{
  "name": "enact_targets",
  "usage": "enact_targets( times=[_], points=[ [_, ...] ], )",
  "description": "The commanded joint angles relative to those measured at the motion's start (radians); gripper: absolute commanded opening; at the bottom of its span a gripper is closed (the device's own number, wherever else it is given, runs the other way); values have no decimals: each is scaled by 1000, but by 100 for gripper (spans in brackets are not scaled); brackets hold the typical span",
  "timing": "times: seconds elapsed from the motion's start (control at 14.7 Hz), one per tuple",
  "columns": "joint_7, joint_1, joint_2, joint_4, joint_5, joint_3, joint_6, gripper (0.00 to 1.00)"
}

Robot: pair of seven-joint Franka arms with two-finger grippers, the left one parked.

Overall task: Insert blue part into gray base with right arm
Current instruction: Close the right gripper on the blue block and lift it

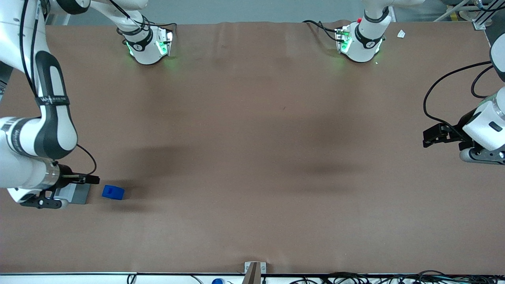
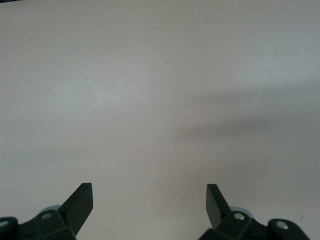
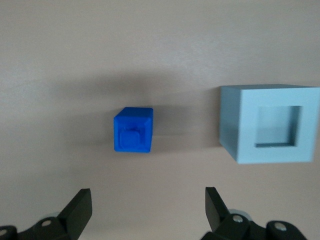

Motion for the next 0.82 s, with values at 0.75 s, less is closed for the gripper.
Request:
enact_targets(
  times=[0.75],
  points=[
    [45,31,147,7,36,8,224,97]
  ],
)
